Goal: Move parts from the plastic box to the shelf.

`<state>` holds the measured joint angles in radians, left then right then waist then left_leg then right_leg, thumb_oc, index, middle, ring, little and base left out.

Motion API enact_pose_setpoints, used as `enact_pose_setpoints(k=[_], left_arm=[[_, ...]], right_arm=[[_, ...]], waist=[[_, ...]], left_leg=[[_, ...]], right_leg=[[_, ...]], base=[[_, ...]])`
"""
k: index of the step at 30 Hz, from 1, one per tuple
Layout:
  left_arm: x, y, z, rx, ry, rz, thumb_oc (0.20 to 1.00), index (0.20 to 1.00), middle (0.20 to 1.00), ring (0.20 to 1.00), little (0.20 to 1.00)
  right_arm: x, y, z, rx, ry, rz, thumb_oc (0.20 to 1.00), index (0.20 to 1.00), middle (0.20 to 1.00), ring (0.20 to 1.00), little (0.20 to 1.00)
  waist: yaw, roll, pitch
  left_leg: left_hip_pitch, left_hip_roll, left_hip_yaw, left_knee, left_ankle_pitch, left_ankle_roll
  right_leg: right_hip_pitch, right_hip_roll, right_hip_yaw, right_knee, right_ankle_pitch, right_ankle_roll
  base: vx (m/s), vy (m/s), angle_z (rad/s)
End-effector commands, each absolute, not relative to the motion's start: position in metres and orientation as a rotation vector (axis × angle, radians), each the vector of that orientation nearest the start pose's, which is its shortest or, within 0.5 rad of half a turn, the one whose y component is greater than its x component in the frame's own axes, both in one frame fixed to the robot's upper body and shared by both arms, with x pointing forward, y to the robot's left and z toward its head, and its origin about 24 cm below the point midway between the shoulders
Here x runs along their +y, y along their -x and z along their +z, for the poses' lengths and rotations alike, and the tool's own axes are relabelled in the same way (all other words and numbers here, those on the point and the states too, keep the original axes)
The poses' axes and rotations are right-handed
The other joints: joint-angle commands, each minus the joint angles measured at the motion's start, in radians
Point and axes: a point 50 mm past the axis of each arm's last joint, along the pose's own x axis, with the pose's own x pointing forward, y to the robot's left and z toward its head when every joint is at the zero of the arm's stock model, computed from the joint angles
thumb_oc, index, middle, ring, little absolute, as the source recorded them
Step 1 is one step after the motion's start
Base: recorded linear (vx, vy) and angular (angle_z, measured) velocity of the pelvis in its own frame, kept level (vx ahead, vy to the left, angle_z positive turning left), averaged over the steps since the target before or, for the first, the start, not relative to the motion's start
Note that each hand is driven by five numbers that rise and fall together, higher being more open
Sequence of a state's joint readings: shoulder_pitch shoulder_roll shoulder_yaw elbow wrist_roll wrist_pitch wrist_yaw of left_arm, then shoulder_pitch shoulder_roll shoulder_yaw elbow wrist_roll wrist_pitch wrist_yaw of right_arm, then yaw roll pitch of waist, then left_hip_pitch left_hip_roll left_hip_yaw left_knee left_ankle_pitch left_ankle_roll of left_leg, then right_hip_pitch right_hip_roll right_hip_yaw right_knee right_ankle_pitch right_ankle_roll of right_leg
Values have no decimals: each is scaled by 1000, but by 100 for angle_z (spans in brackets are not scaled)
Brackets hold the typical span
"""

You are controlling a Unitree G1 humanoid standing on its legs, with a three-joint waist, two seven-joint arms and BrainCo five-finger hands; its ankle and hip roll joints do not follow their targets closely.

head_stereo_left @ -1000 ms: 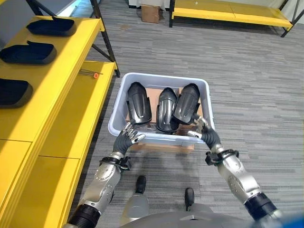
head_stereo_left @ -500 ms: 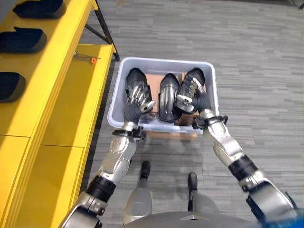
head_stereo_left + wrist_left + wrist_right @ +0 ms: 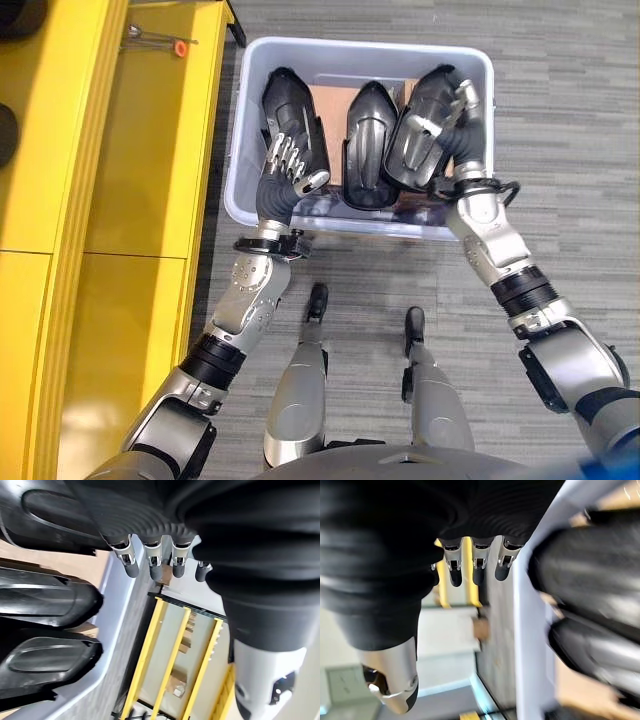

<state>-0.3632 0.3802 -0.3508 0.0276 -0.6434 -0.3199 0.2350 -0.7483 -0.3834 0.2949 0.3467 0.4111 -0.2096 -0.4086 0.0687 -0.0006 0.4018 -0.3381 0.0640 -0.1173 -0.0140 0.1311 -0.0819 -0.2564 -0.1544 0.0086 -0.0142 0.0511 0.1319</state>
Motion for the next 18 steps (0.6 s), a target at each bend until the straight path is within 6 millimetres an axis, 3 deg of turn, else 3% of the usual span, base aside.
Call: enact_pose_setpoints(k=[1,10,18], left_arm=[[142,-287,163,-568,287,-164,1000,1000,1000,1000,1000],[151,-285,162,-576,278,-107,1000,1000,1000,1000,1000],[152,-284,162,-585,280,-82,1000,1000,1000,1000,1000]], right_arm=[[-142,-347,231,-704,-3,-79,1000,1000,1000,1000,1000],[-160,-330,241,-822,63,-199,1000,1000,1000,1000,1000],[-160,-326,228,-799,36,-217,1000,1000,1000,1000,1000]], waist=[[2,-28,-80],[-11,-13,-62],[-18,-13,-46]], left_leg=[[-58,15,-46,80,-60,31],[-88,11,-47,96,-62,28],[-107,9,-45,105,-64,27]], right_leg=[[-100,-82,12,58,55,6],[-130,-83,17,69,52,5],[-147,-81,19,74,51,4]], base=[[-6,-1,-6],[-1,0,0],[0,0,0]])
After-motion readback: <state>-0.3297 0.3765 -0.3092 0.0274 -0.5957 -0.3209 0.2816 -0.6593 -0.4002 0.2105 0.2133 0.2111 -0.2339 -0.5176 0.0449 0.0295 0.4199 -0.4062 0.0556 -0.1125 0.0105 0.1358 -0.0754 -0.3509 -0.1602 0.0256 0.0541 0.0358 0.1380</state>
